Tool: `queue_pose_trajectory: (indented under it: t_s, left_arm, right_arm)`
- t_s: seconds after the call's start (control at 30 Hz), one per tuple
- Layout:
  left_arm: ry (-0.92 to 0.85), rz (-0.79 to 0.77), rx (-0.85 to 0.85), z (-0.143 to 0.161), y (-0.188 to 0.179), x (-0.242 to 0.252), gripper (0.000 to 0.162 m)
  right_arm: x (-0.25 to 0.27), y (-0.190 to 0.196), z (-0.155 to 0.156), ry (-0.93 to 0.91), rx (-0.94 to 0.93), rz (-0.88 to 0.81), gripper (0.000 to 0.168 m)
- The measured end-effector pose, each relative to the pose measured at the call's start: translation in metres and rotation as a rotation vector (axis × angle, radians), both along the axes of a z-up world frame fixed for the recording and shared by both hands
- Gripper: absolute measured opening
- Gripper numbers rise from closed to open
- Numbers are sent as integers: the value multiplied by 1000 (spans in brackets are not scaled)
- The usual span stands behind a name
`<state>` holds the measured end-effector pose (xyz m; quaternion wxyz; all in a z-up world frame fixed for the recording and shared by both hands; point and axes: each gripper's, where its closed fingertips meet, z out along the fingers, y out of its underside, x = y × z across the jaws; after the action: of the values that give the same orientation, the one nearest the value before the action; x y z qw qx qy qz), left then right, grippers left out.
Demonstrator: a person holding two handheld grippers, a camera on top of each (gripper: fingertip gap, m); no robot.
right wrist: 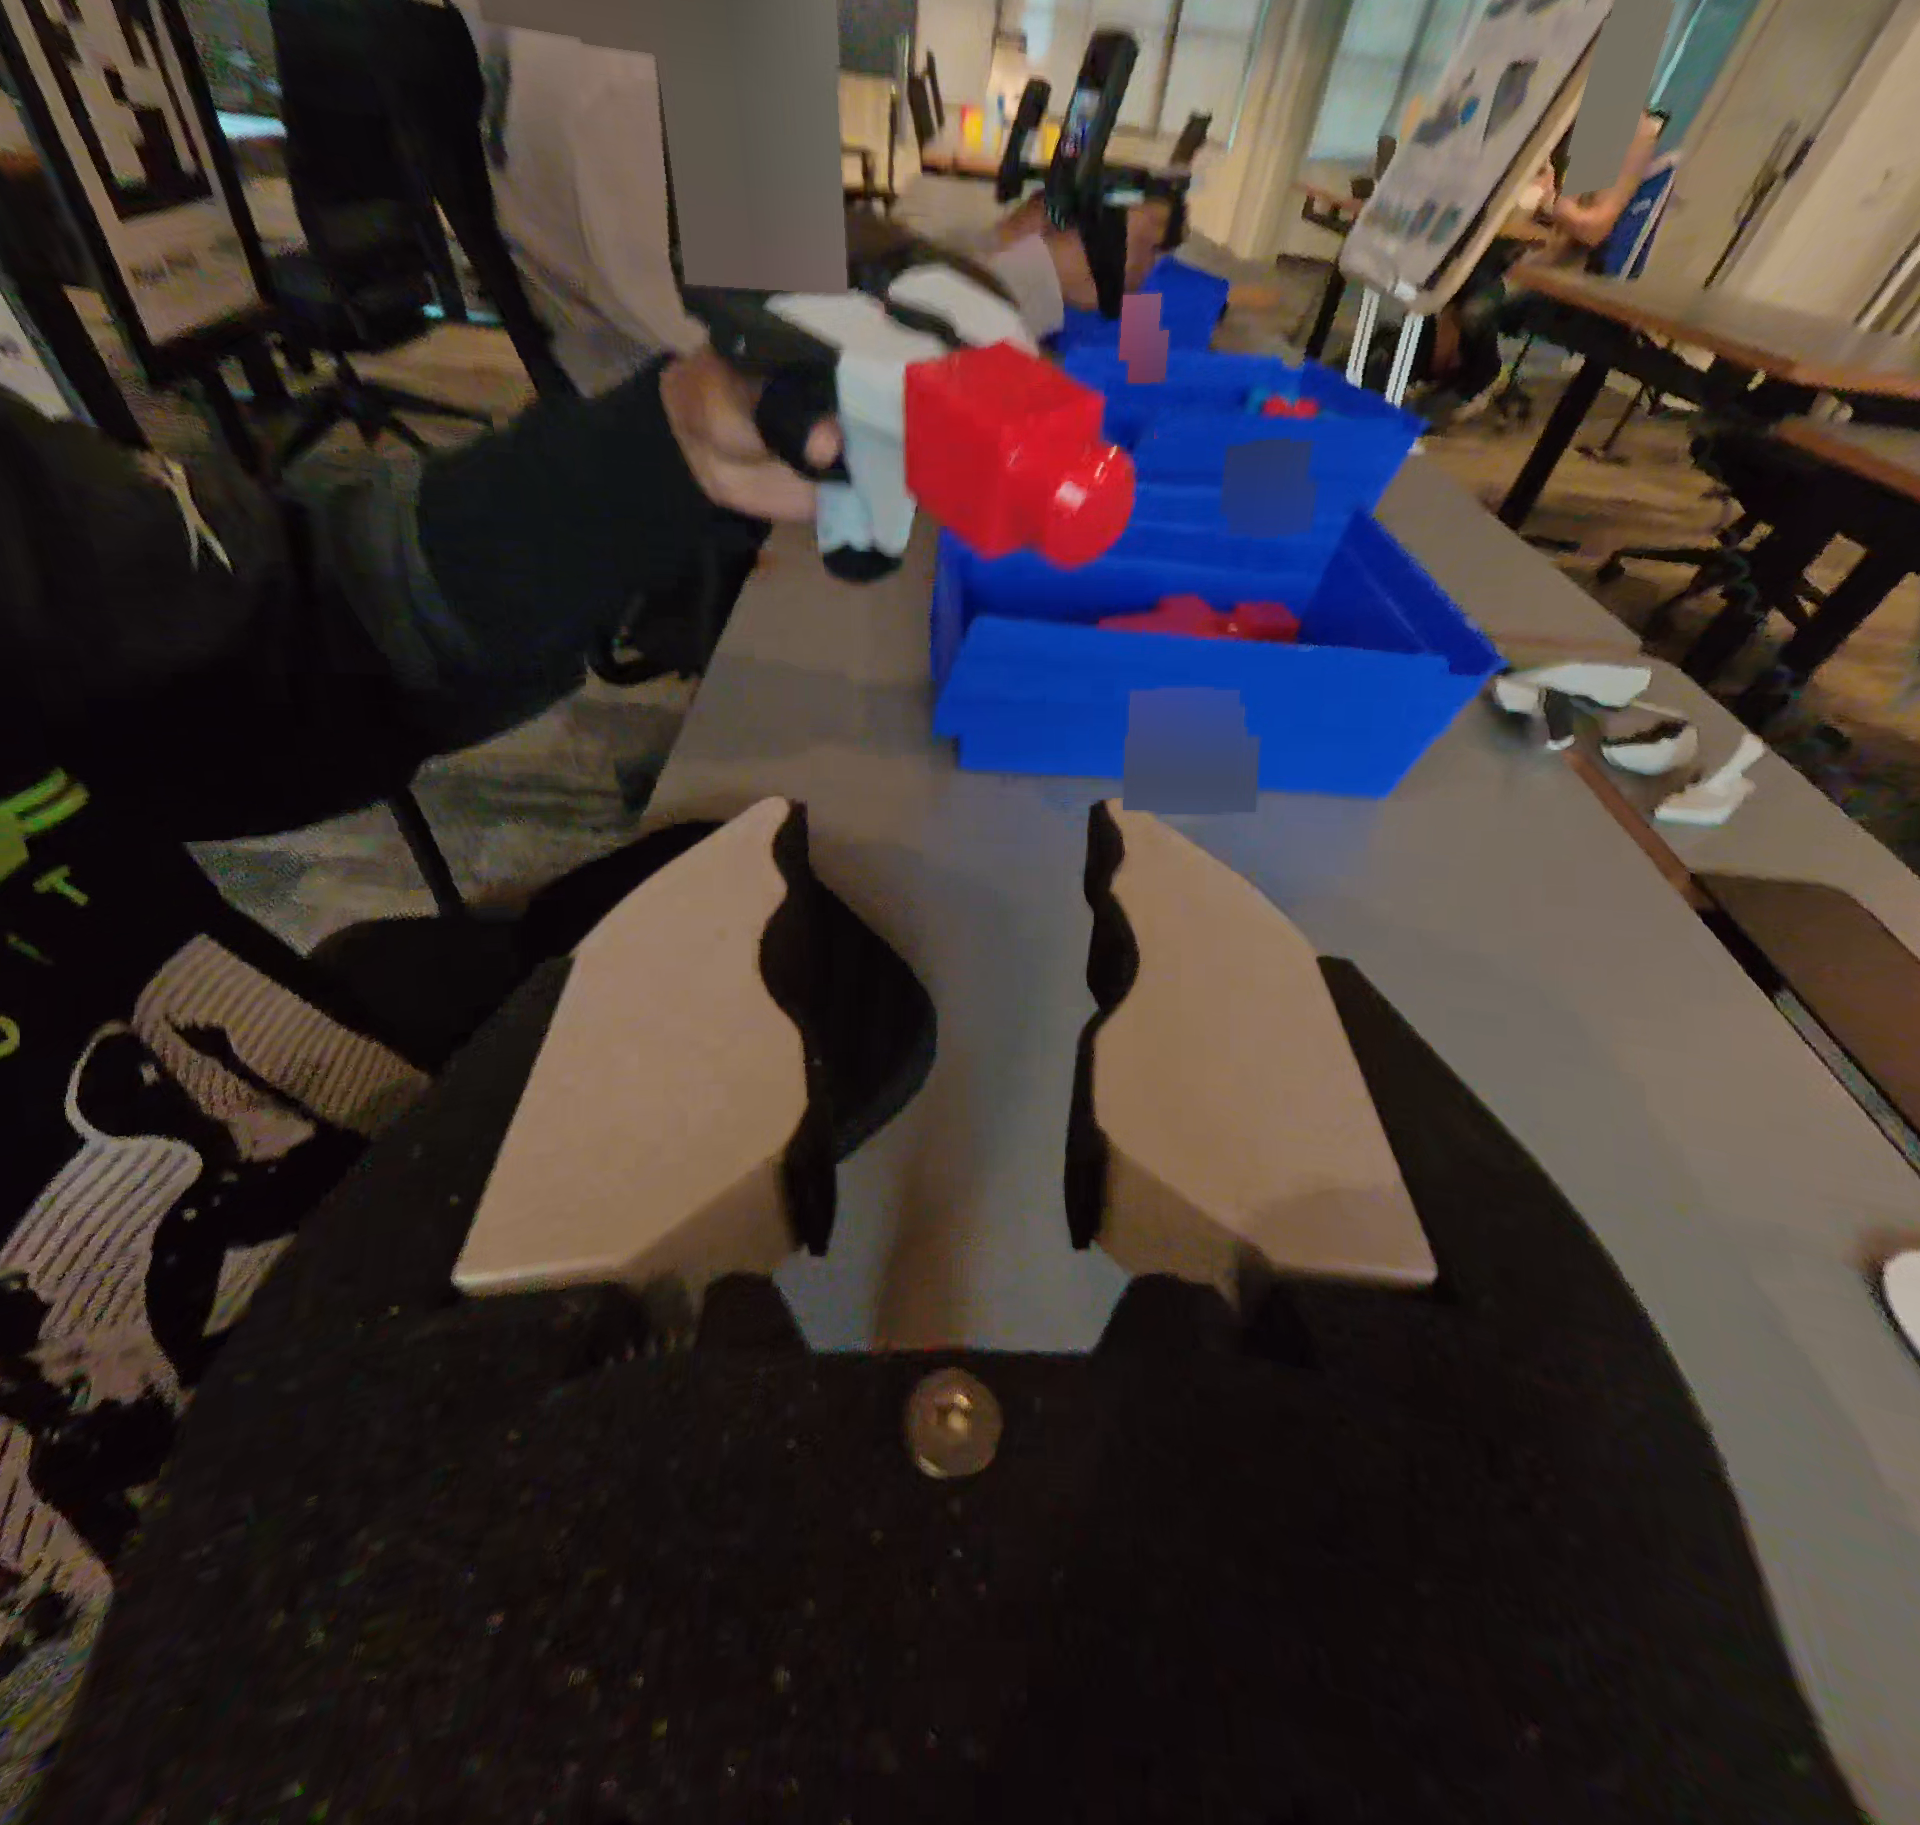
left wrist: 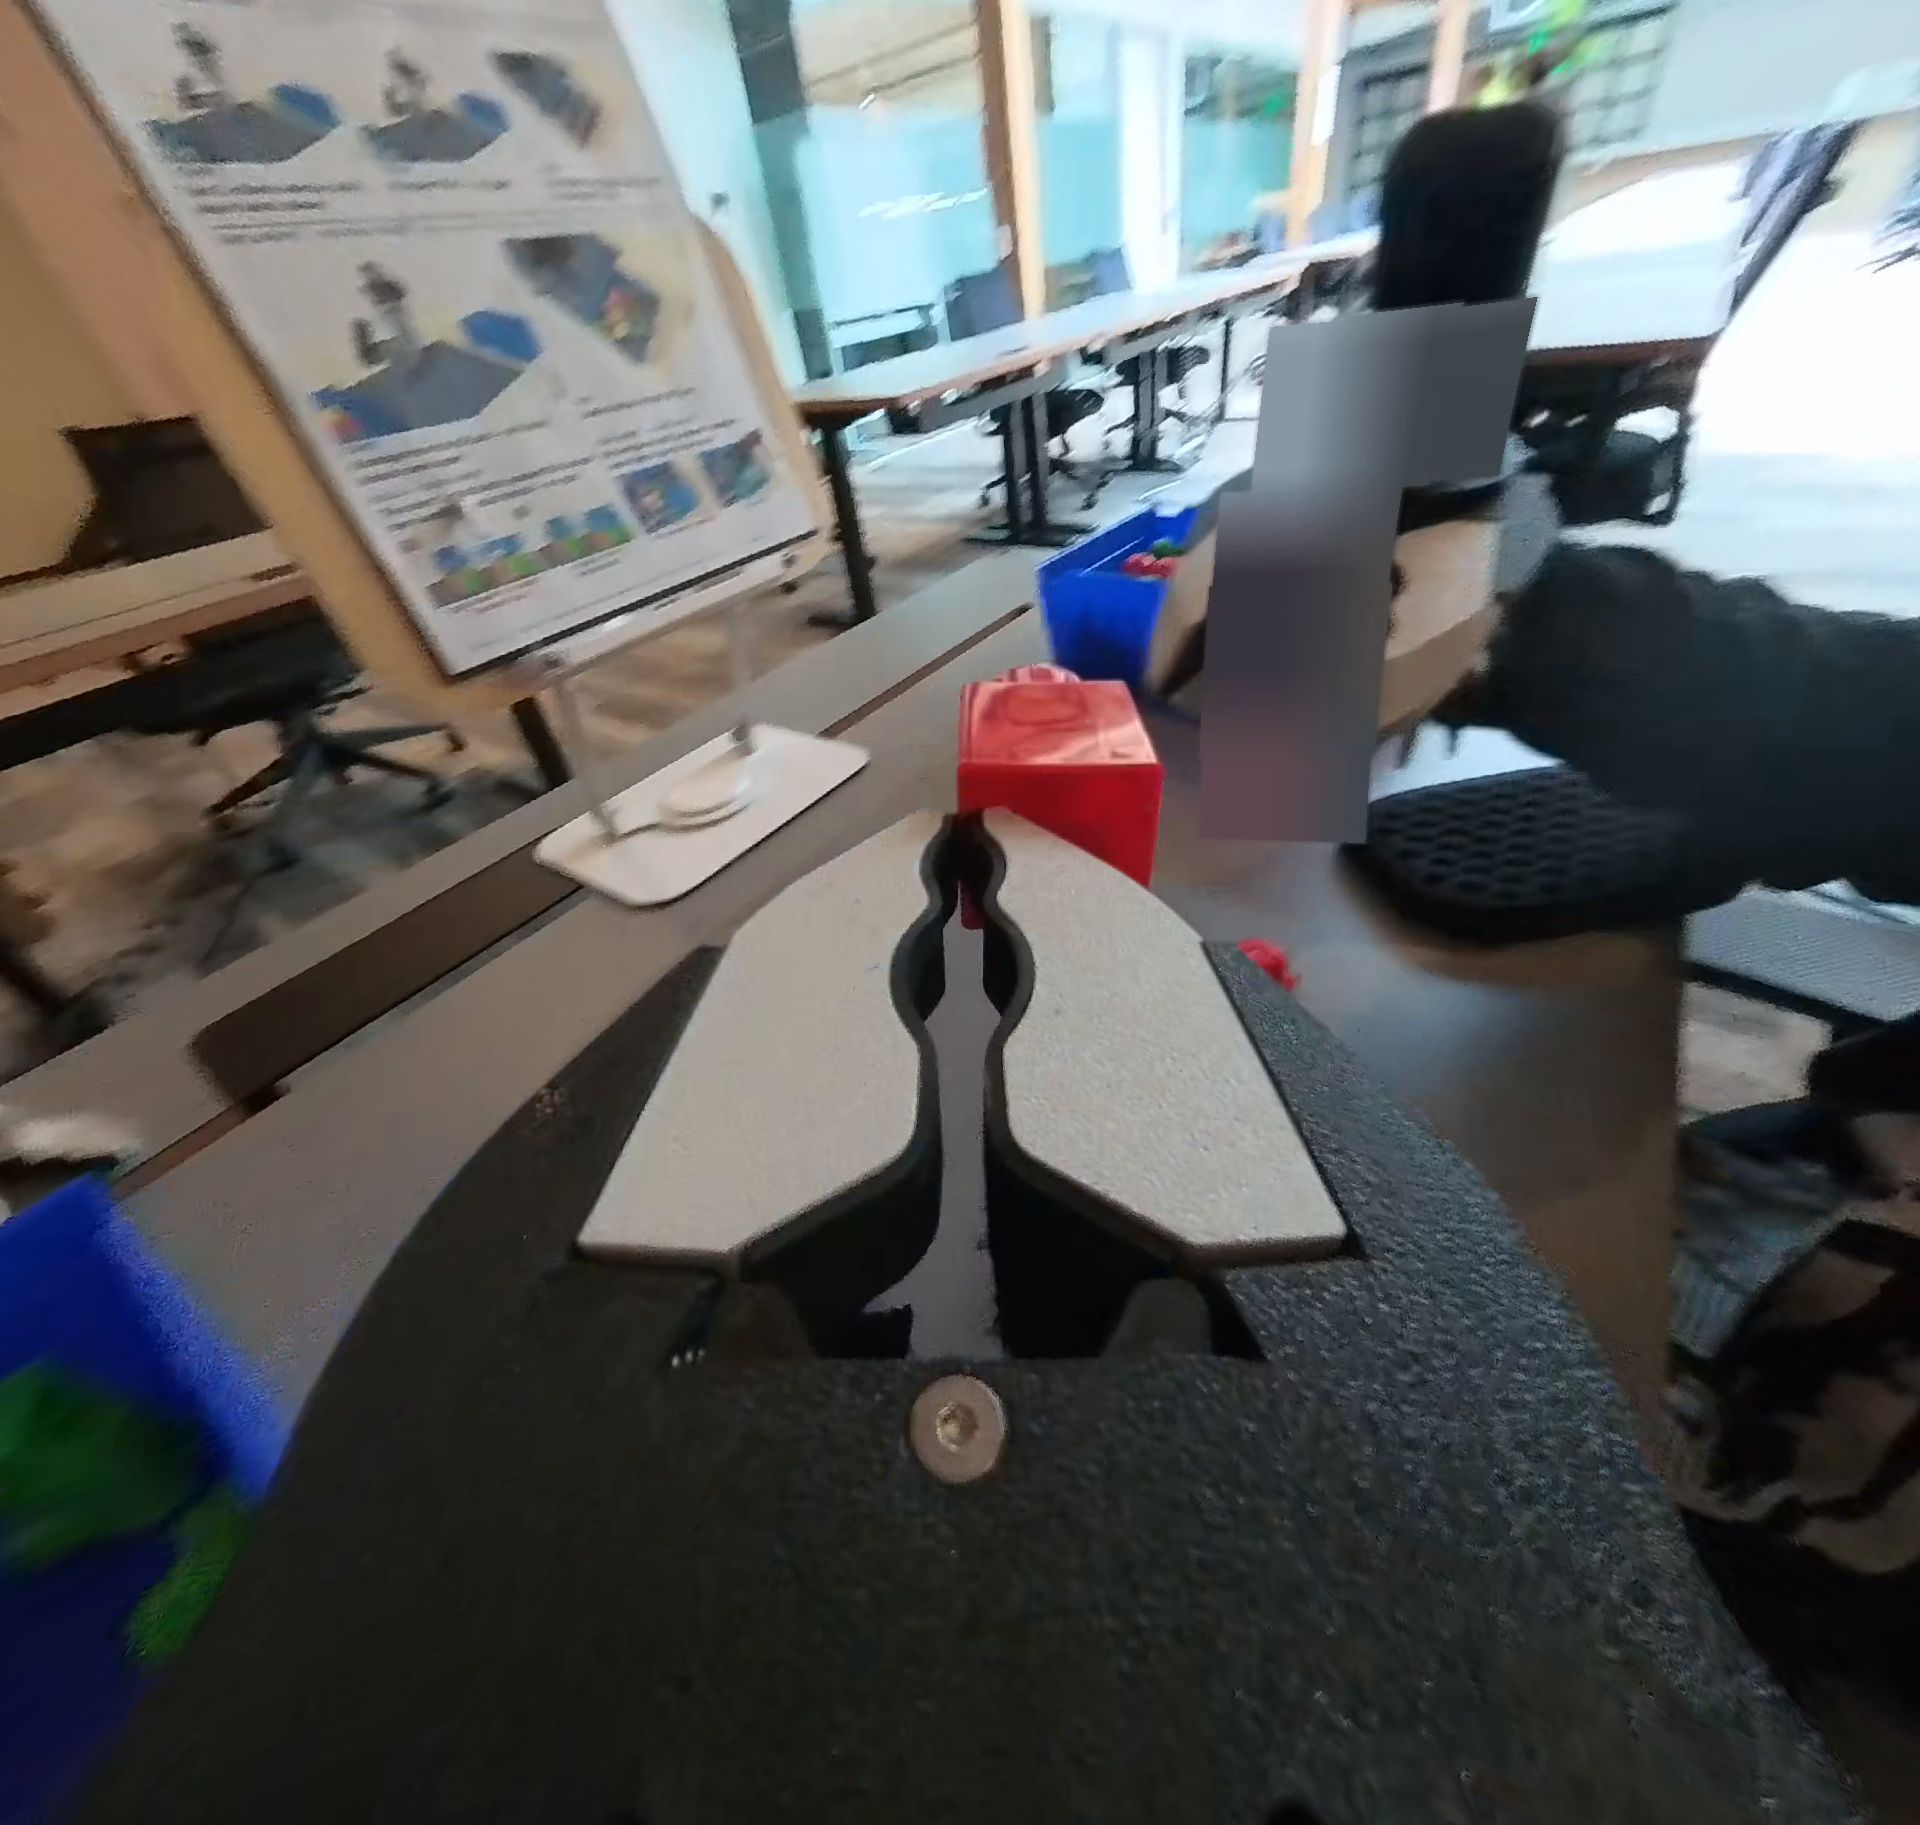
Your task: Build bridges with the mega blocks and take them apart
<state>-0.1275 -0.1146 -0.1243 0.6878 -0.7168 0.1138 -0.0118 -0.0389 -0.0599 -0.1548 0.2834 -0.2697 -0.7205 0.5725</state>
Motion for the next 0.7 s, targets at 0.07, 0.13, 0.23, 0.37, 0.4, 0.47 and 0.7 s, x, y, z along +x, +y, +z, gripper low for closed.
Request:
queue_pose_trajectory:
  t_s: [0.07, 0.13, 0.23, 0.37, 0.4, 0.47, 0.7]
  left_arm:
    - [-35, -69, 28, 2, 7, 21, 1]
    - [-58, -121, 44, 2, 14, 37, 1]
    - [-81, -182, 62, 2, 21, 57, 1]
    - [-112, -239, 78, 1, 28, 74, 1]
    - [-114, -243, 79, 0, 30, 76, 1]
    - [-117, -252, 77, -1, 32, 80, 1]
    - [-83, -260, 34, -11, 34, 86, 27]
  right_arm:
    - [-5, -6, 9, 22, -32, 21, 52]
    - [-8, -12, 17, 46, -62, 50, 55]
    - [-7, -22, 27, 77, -115, 104, 56]
    - [-2, -30, 31, 97, -163, 156, 55]
    - [-1, -31, 32, 101, -169, 163, 52]
    - [1, -31, 32, 117, -175, 170, 39]
    - [13, -23, 28, 94, -108, 174, 34]
